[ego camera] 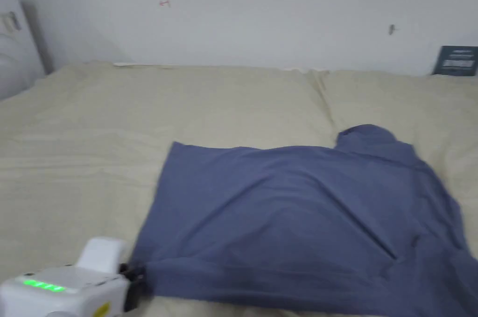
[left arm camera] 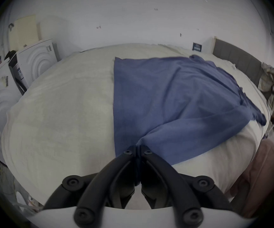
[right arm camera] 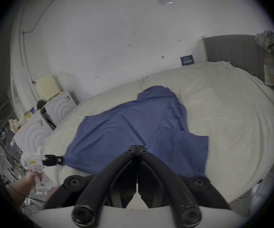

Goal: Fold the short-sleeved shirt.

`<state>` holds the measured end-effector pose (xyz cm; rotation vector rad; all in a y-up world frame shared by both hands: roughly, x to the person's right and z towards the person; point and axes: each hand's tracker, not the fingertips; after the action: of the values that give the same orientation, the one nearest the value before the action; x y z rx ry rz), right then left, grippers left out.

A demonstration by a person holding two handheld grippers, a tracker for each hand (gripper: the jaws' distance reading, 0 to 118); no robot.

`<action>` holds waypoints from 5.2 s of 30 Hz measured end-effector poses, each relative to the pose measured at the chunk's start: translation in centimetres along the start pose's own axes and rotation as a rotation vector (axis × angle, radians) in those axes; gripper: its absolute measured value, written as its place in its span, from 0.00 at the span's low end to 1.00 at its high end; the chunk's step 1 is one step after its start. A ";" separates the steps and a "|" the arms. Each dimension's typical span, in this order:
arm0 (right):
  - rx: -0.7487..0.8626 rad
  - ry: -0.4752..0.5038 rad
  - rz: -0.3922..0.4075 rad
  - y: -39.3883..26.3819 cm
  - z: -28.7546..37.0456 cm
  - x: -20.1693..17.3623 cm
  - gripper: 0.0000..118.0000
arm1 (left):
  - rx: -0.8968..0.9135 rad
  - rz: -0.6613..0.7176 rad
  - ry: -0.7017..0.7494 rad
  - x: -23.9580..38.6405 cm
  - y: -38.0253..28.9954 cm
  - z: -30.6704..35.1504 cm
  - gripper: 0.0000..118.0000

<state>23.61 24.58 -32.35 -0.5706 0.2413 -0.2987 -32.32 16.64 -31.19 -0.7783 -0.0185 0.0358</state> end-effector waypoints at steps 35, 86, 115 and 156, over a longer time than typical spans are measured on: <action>-0.398 -0.148 0.183 -1.9 0.7 3.9 0.05 | 0.112 0.114 0.024 1.4 -0.4 5.6 0.04; 0.114 0.005 0.113 0.9 -0.2 -5.0 0.00 | 0.352 0.130 0.098 2.9 2.3 7.9 0.00; 0.009 0.134 0.109 0.3 -1.7 -4.9 0.00 | -0.281 0.061 0.092 -0.6 9.3 -9.1 0.59; -0.601 -0.318 0.114 9.7 -17.4 6.6 0.05 | -0.256 0.019 0.063 0.2 10.0 -7.3 0.06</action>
<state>26.46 21.50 -52.89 -1.1808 0.0500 -0.0143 -32.14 18.68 -43.40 -1.0355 0.0449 0.0276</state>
